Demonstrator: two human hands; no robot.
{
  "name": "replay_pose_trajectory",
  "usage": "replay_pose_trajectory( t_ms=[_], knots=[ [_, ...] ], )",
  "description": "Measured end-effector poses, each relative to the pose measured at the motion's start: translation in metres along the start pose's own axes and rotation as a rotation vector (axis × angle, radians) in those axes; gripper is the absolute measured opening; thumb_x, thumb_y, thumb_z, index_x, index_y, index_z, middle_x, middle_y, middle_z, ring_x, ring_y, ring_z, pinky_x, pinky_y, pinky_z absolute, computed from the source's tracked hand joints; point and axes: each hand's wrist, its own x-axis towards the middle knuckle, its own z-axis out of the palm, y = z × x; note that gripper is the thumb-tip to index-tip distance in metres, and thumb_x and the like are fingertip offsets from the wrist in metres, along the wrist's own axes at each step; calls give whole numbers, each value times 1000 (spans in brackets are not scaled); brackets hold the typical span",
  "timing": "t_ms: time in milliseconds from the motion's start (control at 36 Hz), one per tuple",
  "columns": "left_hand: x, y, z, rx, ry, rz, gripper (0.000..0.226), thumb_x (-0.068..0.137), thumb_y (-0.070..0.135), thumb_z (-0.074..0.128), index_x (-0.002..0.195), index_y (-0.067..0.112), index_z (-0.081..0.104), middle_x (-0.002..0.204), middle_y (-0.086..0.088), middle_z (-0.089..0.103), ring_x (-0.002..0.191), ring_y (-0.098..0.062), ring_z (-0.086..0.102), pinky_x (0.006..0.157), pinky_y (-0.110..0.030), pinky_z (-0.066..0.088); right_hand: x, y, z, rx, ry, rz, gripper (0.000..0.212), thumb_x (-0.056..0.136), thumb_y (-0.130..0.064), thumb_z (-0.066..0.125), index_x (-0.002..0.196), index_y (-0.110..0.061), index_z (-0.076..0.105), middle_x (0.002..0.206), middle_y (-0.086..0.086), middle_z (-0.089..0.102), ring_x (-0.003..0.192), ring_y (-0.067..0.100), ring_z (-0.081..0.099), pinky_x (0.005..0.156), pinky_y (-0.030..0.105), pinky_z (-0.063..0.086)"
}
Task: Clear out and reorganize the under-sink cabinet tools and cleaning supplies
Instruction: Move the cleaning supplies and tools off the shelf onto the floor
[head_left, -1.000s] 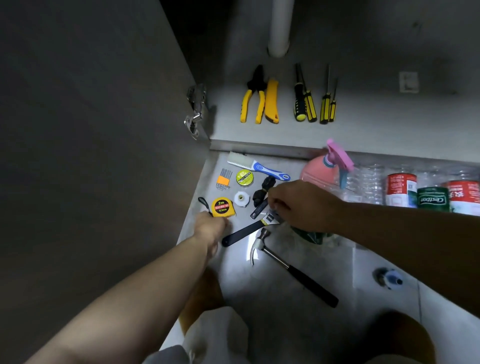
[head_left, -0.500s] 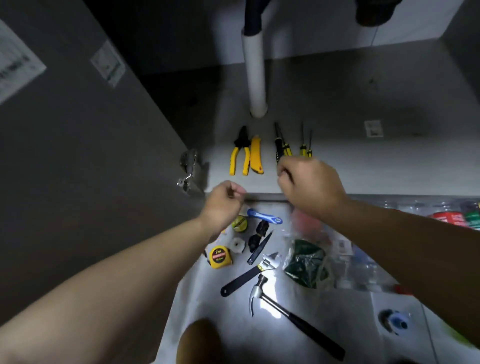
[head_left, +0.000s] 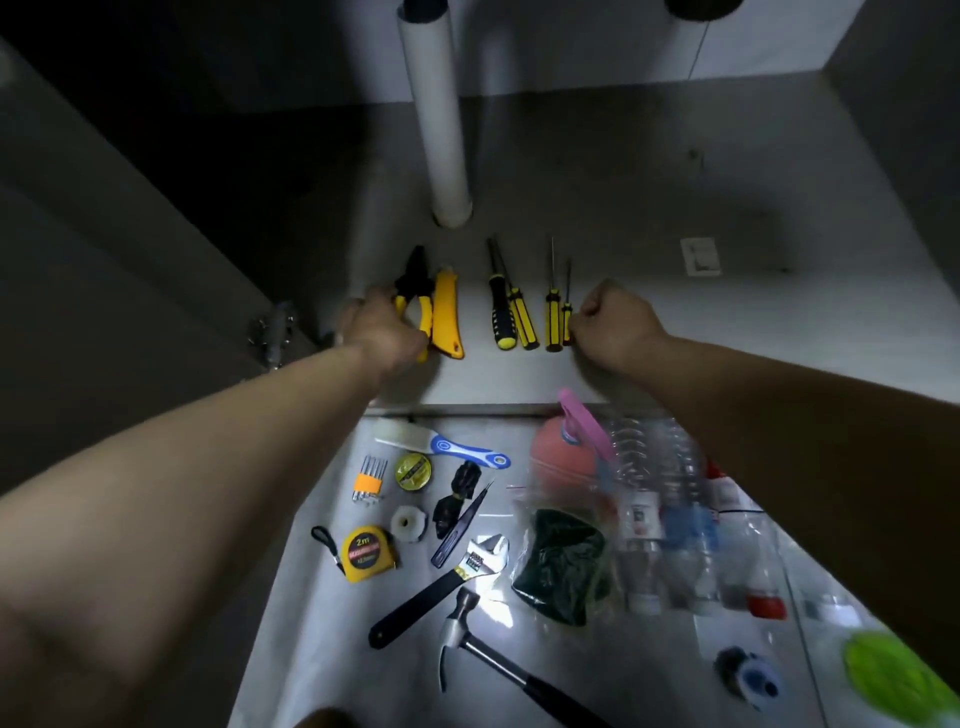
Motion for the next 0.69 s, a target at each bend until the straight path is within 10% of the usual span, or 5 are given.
replay_pose_trajectory(
  t_ms=[583, 694],
  knots=[
    [-17, -23, 9, -84, -1, -64, 70, 74, 31, 83, 128, 13, 41, 123, -7, 61, 110, -31, 62, 95, -41, 53, -22, 3, -17, 18, 118, -28, 12, 86, -22, 68, 92, -12, 65, 94, 9, 67, 92, 26, 61, 80, 29, 46],
    [-52, -41, -6, -358, -42, 8, 55, 78, 19, 80, 119, 14, 44, 105, 3, 59, 88, -11, 60, 65, -18, 49, -55, -6, -32, 125, 8, -201, 7, 82, -11, 67, 85, -8, 62, 72, 2, 59, 71, 17, 54, 74, 32, 48]
  ],
)
